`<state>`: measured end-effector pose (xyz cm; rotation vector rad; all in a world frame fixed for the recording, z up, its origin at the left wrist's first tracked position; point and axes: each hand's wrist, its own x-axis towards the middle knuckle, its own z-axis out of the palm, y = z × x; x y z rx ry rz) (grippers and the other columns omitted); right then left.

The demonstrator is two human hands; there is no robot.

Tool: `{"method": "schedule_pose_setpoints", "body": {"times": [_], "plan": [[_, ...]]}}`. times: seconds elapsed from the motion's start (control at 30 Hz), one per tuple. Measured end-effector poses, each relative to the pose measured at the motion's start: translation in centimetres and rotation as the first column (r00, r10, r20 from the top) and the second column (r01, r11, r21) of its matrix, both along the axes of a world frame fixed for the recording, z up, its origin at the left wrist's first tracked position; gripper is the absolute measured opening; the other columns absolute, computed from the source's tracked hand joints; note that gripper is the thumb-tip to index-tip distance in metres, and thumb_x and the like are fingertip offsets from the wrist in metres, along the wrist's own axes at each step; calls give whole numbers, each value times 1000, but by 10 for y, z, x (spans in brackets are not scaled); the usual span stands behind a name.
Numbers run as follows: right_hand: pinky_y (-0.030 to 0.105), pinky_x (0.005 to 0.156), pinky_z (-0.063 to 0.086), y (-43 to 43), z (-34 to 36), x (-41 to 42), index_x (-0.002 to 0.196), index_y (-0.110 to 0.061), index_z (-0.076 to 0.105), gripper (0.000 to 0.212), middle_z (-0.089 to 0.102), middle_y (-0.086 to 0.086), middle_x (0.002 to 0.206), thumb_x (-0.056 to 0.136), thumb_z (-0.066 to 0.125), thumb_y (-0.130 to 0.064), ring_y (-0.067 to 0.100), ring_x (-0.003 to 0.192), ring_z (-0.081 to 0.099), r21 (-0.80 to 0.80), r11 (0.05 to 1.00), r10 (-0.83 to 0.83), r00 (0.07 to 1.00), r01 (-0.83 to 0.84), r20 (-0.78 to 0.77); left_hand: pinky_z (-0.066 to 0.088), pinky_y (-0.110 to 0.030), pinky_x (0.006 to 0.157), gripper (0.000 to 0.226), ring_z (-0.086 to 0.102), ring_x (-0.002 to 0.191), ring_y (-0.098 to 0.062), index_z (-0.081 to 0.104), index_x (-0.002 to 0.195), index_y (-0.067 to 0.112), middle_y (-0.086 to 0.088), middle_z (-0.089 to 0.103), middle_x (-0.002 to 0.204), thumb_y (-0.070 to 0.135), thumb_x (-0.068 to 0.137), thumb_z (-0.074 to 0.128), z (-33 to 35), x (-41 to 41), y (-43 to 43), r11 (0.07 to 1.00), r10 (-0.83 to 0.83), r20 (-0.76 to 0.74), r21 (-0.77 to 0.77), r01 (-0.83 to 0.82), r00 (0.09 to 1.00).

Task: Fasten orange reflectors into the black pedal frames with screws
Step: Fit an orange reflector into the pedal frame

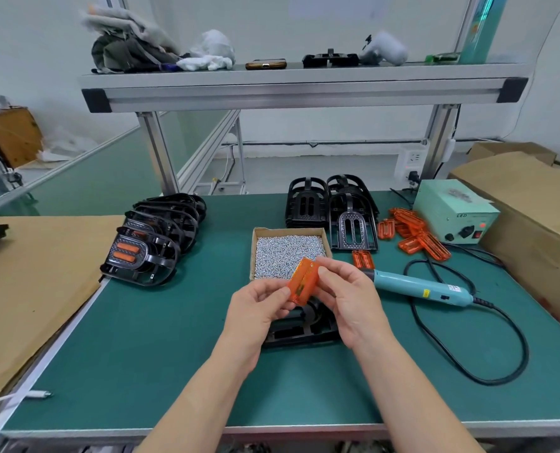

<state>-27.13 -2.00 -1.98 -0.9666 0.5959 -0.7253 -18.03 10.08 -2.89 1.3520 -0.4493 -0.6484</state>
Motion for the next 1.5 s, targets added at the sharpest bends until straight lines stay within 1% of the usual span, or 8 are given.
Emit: {"method": "schedule_pose_setpoints", "body": {"times": [0.13, 0.3, 0.43, 0.53, 0.6, 0.7, 0.83, 1.5], "plan": [[26, 78, 59, 2, 0, -2, 108, -7, 72, 21, 75, 12, 104, 98, 57, 4, 18, 91, 72, -30, 998, 56, 998, -56, -11, 49, -15, 73, 12, 65, 79, -11, 71, 88, 12, -2, 73, 85, 0, 87, 68, -1, -1, 2, 997, 37, 217, 58, -51, 976], [32, 80, 59, 3, 0, -4, 106, -18, 78, 25, 75, 7, 97, 102, 55, -11, 20, 90, 71, -20, 994, 105, 994, -104, 21, 46, -7, 75, 18, 69, 87, -3, 68, 85, 10, 3, 68, 107, -7, 86, 66, 0, -3, 3, 999, 44, 309, 13, -50, 950], [28, 75, 59, 0, 2, -5, 108, -16, 78, 23, 75, 10, 96, 100, 58, -10, 17, 84, 72, -34, 992, 127, 990, -125, 56, 49, -16, 83, 31, 70, 95, -10, 71, 80, 19, 1, 70, 106, -12, 81, 69, -2, -4, 4, 1000, -16, 348, -3, 19, 937], [25, 74, 59, -3, 0, -6, 114, -10, 74, 27, 76, 13, 100, 97, 56, 1, 16, 84, 72, -20, 994, 110, 991, -109, 79, 51, -30, 91, 40, 67, 104, -15, 68, 95, 26, 0, 68, 112, -9, 78, 74, -7, -2, 6, 1000, 2, 421, 10, -6, 907], [25, 75, 59, -4, -3, -6, 117, -7, 72, 28, 76, 14, 102, 96, 56, 4, 17, 85, 72, -8, 995, 98, 992, -98, 84, 51, -25, 91, 49, 65, 106, -12, 63, 110, 31, 8, 69, 112, -2, 76, 76, -8, -1, 7, 1000, 16, 447, -5, -15, 894], [25, 74, 59, -3, -5, -6, 115, -5, 71, 25, 77, 13, 103, 96, 58, 4, 17, 87, 73, 7, 996, 86, 993, -87, 85, 48, -12, 84, 62, 64, 107, -7, 54, 124, 34, 16, 67, 113, 11, 71, 77, -8, -1, 8, 998, 57, 470, -24, -52, 881], [23, 71, 59, -2, -8, -6, 110, -8, 72, 23, 78, 9, 99, 95, 59, 4, 13, 83, 73, -19, 996, 86, 995, -85, 56, 47, -10, 82, 71, 63, 106, -10, 48, 134, 28, 12, 66, 114, -1, 75, 78, -10, 2, 8, 997, 83, 500, -41, -73, 862], [21, 75, 56, -1, -17, -11, 98, -8, 74, 21, 78, 5, 94, 94, 61, 7, 13, 88, 72, -277, 957, 69, 994, -89, -80, 46, -11, 88, 69, 63, 108, -6, 48, 133, 32, 11, 66, 119, -8, 81, 71, -25, 12, 10, 998, 50, 470, 11, -62, 881]]}}
